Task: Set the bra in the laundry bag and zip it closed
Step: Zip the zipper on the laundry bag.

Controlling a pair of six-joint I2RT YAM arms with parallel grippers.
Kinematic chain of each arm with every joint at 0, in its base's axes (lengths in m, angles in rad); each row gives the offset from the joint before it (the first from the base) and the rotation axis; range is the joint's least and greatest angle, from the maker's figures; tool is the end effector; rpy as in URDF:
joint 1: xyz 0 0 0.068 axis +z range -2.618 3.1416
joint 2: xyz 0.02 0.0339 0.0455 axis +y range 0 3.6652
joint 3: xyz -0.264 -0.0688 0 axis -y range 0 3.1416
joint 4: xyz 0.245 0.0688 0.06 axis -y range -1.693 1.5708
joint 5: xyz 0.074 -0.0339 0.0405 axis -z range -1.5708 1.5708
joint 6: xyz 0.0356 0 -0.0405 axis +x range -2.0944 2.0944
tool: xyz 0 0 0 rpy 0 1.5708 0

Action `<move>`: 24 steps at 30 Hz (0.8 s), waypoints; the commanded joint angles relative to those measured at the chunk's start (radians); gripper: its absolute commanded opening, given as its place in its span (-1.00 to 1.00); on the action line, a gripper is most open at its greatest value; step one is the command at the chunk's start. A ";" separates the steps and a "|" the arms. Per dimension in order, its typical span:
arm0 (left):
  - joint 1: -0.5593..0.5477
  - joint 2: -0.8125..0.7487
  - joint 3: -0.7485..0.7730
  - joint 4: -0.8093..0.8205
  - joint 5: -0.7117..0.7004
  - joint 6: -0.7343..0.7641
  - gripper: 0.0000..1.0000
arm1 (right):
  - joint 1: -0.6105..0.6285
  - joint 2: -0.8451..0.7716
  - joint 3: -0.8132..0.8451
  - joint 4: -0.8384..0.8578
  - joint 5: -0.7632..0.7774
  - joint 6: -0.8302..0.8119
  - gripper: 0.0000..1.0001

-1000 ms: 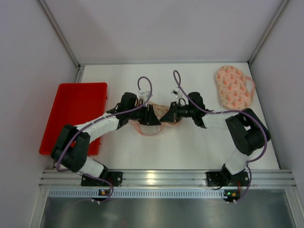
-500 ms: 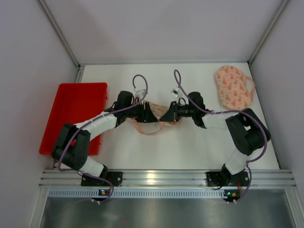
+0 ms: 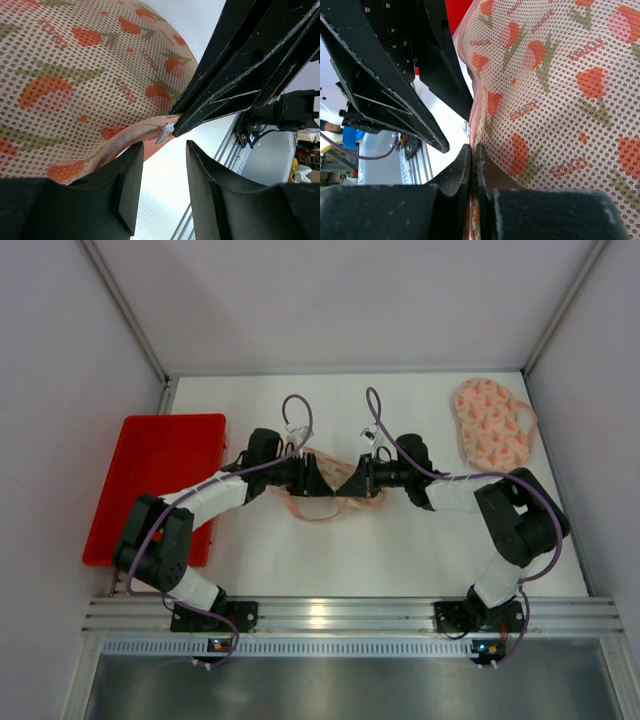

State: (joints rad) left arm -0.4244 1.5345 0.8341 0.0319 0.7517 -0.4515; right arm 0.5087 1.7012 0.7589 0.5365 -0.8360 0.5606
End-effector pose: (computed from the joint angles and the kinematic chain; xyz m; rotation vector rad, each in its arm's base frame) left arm 0.2769 -0.1518 0.2033 0.4097 2.3123 -1.2981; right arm 0.2813 0.1871 0.1737 -0.5511 2.0824 1.4841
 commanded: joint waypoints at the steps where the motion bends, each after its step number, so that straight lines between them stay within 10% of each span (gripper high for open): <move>1: -0.010 0.001 0.022 0.046 0.038 -0.007 -0.11 | 0.011 -0.017 0.028 0.056 -0.020 -0.022 -1.00; 24: 0.018 -0.004 0.005 -0.022 -0.037 -0.052 -1.00 | 0.019 -0.035 0.042 -0.061 -0.012 -0.146 -1.00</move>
State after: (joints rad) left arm -0.4362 1.5642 0.8341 0.0273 0.7433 -0.5117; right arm 0.5232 1.7012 0.7620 0.4980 -0.8307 0.4656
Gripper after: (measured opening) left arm 0.013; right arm 0.024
